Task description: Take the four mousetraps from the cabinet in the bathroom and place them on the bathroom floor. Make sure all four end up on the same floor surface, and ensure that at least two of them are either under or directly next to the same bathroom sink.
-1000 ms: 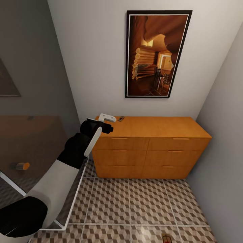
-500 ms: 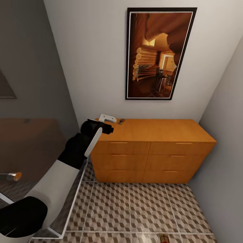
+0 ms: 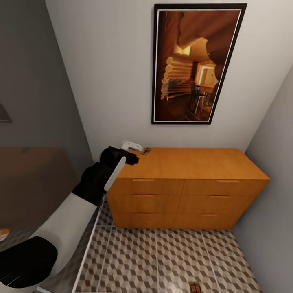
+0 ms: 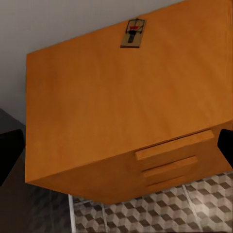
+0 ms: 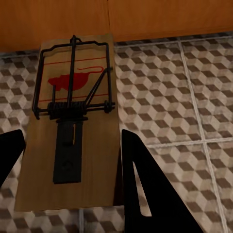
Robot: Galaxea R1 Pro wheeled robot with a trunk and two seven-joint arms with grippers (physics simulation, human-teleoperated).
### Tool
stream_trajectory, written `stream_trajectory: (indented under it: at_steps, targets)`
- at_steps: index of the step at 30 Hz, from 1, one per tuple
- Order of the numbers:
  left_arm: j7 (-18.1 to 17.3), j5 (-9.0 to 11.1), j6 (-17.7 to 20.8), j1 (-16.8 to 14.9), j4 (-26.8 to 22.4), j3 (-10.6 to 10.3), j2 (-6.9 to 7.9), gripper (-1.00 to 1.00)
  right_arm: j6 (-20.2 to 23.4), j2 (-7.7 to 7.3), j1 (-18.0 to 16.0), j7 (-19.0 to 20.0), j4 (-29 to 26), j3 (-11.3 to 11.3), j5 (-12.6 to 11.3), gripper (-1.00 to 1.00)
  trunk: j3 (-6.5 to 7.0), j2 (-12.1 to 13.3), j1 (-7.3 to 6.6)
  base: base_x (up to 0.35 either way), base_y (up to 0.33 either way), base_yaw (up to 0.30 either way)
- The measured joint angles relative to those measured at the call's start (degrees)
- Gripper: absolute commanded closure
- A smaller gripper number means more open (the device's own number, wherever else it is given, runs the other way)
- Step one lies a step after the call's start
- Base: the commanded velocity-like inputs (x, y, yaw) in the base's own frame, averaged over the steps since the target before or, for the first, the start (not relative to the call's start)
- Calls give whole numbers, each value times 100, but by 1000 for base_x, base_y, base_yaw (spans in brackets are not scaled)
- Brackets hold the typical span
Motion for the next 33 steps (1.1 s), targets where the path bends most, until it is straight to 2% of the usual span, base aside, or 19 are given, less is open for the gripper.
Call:
stream_trajectory:
  at_steps: [5,8,24,33]
  targets:
    - [-582,-1,-20,4,180,-75,0,-100,0,7,0,0,0,0,2,100,0,0,0,162,0,0]
    - [-740,-4,-27,2,223,-85,0,-100,0,8,0,0,0,0,0,100,0,0,1,114,0,0]
    - [-852,5,-31,7,272,-93,18,-100,1,9,0,1,0,0,2,100,0,0,2,18,0,0]
    - [-852,0,-39,7,486,-93,18,-100,0,9,0,7,0,1,3,100,0,0,0,166,0,0]
